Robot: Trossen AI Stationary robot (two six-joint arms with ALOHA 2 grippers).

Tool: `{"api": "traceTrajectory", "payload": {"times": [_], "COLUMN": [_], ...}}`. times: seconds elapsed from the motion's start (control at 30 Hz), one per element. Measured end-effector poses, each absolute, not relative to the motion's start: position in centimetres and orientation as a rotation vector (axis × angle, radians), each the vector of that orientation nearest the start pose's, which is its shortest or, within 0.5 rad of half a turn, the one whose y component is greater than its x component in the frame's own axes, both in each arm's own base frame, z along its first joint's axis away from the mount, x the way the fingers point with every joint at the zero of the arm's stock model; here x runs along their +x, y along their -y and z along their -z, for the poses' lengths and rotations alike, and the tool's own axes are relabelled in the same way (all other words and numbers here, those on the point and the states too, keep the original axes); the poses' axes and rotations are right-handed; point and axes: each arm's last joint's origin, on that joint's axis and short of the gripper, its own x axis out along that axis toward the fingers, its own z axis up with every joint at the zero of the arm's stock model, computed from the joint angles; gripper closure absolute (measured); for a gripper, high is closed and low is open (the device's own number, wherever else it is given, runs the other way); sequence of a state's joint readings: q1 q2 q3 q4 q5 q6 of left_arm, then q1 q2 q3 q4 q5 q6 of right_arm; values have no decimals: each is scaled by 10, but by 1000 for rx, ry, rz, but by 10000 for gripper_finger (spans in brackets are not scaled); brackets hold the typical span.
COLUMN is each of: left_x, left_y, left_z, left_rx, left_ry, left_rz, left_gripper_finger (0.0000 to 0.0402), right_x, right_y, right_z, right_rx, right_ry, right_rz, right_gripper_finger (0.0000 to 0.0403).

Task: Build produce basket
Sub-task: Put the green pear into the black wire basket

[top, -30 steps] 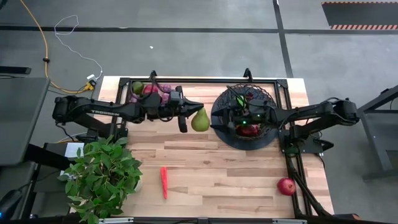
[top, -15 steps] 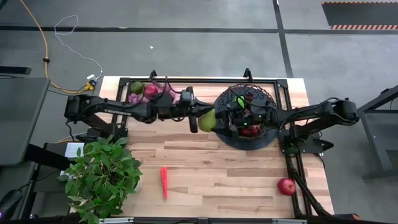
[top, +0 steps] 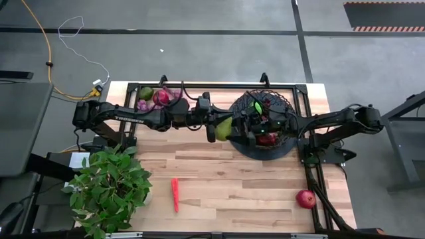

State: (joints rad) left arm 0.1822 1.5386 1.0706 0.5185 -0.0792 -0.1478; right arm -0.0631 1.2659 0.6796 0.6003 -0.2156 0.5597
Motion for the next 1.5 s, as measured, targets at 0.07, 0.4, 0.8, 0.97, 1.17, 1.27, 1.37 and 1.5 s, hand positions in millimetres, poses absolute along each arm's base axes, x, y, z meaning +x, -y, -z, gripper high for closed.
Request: {"api": "traceTrajectory", "payload": {"times": [0.07, 0.4, 0.8, 0.97, 1.17, 1.27, 1.37, 1.5], "left_x": [347, 348, 347, 347, 347, 347, 347, 347], "left_y": [-67, -60, -63, -63, -63, -63, -64, -64], "left_z": [-316, -320, -322, -323, -324, -325, -325, -325], "left_rx": [-165, -237, -253, -254, -254, -254, -254, -255], "left_ry": [82, 132, 168, 178, 188, 196, 197, 195], "left_rz": [-259, -230, -286, -287, -282, -283, -291, -297], "left_gripper_finger": [401, 401, 401, 401, 401, 401, 401, 401], "right_x": [274, 273, 273, 273, 273, 273, 273, 274], "right_y": [12, 11, 12, 9, 3, 1, 1, 1], "right_z": [-271, -281, -279, -282, -283, -284, -284, -283], "right_rx": [553, 555, 578, 594, 618, 621, 632, 647], "right_ry": [-21, 69, 65, 88, 92, 112, 117, 109], "right_rz": [-124, -162, -113, -131, -159, -135, -121, -111], "right_gripper_finger": [27, 27, 27, 27, 27, 27, 27, 27]}}
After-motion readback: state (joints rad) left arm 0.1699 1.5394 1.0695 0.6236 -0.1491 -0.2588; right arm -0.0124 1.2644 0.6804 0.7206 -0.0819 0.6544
